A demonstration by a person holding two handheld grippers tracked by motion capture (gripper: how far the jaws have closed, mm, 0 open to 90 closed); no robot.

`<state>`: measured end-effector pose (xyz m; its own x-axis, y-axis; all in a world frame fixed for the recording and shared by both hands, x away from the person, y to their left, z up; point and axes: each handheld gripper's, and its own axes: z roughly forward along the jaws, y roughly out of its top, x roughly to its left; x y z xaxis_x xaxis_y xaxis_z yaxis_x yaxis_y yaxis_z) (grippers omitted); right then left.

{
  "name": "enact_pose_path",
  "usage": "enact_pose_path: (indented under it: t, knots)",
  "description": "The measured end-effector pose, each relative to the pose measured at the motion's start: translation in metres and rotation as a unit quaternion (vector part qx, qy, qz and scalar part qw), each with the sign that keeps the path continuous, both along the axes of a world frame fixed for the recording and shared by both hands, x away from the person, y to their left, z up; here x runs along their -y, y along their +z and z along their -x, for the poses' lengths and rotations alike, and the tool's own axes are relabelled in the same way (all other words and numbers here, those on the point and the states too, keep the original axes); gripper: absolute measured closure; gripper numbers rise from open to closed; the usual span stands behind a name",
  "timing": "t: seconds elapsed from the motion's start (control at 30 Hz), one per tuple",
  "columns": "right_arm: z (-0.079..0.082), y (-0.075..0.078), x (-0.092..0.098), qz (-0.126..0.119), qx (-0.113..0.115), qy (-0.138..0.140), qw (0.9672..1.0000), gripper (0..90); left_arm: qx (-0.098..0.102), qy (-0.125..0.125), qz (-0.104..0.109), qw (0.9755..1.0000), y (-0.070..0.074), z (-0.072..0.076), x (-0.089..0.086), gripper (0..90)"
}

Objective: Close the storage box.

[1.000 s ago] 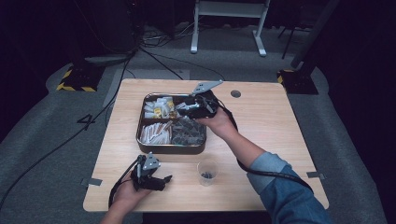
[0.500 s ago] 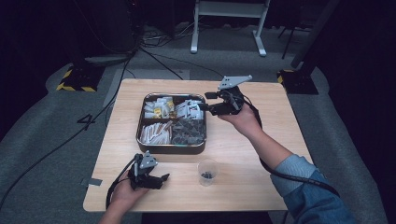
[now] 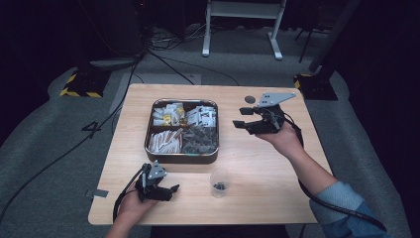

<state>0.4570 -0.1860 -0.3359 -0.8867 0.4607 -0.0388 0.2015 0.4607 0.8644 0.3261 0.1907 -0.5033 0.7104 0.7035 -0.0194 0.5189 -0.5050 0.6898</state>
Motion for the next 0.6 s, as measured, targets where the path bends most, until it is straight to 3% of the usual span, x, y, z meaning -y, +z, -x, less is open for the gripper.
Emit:
enact_pose_path:
  t: [0.2,0.37,0.6]
  knots:
    - [0.013,-0.009,0.035,-0.003,-0.008,-0.020,0.9998,41.4,0.000,0.000,0.000,1.0000,0.000,0.000,0.000,17.1]
    - [0.029,-0.024,0.066,0.009,-0.026,-0.041,0.9988,41.0,0.000,0.000,0.000,1.0000,0.000,0.000,0.000,17.1]
    - [0.050,-0.047,0.100,-0.002,-0.037,-0.065,0.9972,40.0,0.001,0.000,0.000,1.0000,0.000,-0.001,0.000,16.8]
